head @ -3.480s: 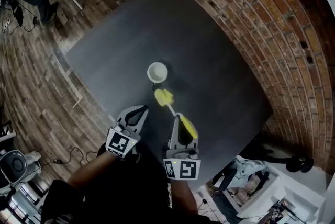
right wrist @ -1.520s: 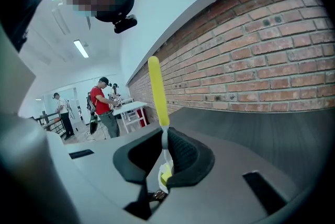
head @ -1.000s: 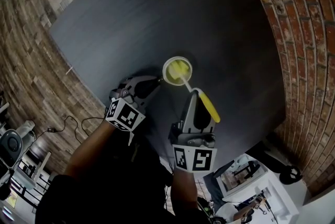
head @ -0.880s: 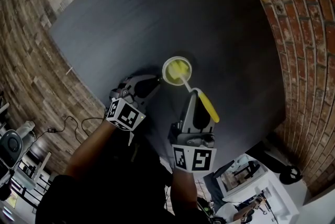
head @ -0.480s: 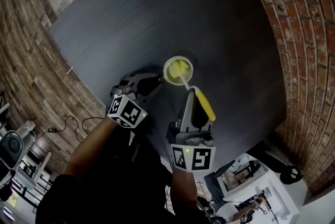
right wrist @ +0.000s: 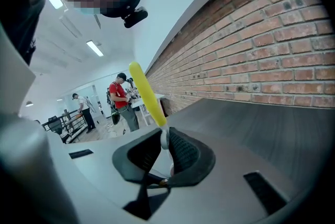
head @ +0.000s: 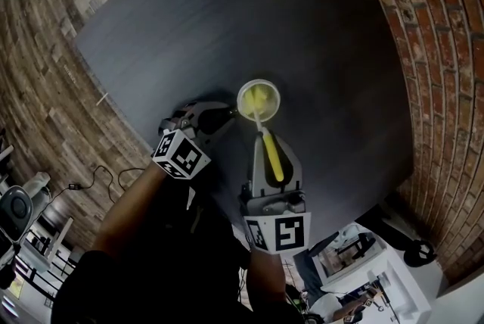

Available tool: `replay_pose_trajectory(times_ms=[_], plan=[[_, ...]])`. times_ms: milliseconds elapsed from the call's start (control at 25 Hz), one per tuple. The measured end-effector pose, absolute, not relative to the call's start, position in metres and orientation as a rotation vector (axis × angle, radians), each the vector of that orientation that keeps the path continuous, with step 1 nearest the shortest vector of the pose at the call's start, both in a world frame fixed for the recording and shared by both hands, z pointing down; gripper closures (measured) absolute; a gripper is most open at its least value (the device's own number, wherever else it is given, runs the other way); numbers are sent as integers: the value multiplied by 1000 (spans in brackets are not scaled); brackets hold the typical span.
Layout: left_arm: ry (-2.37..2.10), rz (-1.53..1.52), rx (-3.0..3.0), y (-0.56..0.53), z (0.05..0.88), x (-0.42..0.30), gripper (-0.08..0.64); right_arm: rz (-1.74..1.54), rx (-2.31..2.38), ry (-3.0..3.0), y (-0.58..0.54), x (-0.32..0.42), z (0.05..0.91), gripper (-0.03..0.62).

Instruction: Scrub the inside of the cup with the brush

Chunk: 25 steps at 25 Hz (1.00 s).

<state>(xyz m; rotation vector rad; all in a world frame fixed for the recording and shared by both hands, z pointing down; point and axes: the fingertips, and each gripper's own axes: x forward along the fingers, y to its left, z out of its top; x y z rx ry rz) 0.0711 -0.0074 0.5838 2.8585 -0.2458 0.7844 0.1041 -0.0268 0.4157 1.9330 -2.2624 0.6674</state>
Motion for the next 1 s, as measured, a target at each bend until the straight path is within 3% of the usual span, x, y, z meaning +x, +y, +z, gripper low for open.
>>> replay_pose_trajectory(times_ms=[1000], plan=[[-243, 803, 2869, -5, 585, 63, 486, 674, 1775, -1961, 5, 132, 422, 543]])
